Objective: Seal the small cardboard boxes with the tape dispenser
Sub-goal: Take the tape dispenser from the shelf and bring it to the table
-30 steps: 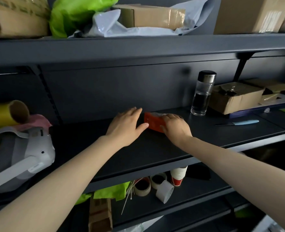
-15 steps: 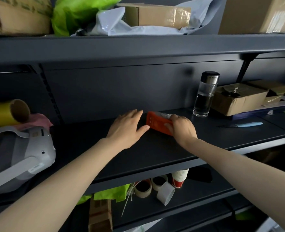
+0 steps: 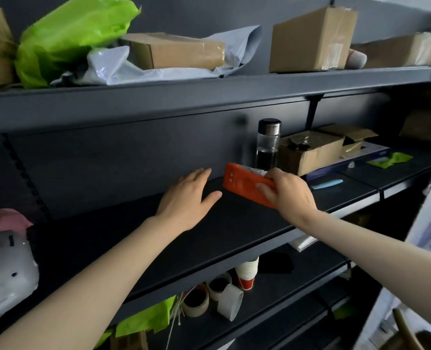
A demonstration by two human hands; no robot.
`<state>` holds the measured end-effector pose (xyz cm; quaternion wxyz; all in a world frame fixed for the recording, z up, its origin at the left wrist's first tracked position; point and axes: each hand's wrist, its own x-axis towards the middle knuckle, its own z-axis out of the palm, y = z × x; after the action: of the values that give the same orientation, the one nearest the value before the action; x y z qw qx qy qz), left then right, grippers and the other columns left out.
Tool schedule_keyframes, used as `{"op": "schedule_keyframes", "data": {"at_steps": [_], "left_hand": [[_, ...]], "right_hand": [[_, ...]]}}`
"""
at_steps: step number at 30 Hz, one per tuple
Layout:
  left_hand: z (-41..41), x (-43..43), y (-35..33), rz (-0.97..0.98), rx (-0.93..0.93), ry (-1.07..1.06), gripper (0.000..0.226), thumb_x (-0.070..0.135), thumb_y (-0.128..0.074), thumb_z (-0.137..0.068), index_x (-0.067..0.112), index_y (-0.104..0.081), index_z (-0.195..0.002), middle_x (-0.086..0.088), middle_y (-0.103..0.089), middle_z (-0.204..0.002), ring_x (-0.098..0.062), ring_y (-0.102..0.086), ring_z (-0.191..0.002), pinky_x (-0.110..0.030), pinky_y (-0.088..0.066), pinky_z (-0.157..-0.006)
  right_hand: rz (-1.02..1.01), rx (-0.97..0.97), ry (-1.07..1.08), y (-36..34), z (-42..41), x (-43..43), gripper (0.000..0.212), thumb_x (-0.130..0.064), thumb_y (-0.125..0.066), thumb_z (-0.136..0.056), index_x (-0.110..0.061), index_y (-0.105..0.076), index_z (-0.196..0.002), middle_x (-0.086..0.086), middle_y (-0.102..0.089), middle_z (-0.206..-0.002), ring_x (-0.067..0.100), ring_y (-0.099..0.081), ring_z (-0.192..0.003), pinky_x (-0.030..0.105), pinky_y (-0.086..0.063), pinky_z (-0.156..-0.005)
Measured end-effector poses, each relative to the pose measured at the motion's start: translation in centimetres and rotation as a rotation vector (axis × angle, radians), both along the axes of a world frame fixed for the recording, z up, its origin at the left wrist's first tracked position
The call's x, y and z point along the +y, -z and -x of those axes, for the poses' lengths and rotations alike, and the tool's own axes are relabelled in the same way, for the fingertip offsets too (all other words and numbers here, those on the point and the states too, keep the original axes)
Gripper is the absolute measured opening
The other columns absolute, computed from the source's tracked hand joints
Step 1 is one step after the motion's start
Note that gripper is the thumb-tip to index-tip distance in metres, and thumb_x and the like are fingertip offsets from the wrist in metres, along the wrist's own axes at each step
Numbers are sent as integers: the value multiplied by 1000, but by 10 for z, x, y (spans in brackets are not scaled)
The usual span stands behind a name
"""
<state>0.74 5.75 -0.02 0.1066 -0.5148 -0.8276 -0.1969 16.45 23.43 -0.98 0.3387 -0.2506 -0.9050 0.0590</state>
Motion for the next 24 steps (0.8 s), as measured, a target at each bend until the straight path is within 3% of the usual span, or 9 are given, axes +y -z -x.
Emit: {"op": "schedule_keyframes", "data": {"at_steps": [3,9,17,24], "left_hand": [[-13,19,-2,0,3,73,66,55,-38,-95,23,-22,-151,1,-23,-158,-18,-25,-143,-36,-29,-112],[-51,64,-6,-22,25,220,66,55,-40,-95,22,-25,-150,1,-27,-156,-18,-28,-141,-37,-29,-111],[-112,110,-8,-42,5,395,64,50,-45,-95,21,-28,-149,0,-31,-154,-17,-29,-141,-35,-28,-111],[-188,157,-6,-27,24,508,64,51,-43,-95,20,-29,-149,3,-34,-153,-14,-31,-139,-37,-32,-112]], "right_hand": [[-3,31,73,-1,-27,7,32,-40,-61,-92,-10,-63,-102,9,-71,-88,31,-66,-80,31,-41,-61],[11,37,210,0,-82,19,31,-43,-57,-93,-15,-62,-104,1,-66,-88,23,-63,-81,26,-36,-66],[22,58,367,-1,-164,36,28,-43,-58,-93,-18,-61,-103,-2,-67,-91,17,-60,-77,30,-48,-67],[33,81,483,-2,-255,52,25,-41,-58,-93,-17,-63,-100,-5,-60,-82,17,-51,-71,28,-35,-66]]}}
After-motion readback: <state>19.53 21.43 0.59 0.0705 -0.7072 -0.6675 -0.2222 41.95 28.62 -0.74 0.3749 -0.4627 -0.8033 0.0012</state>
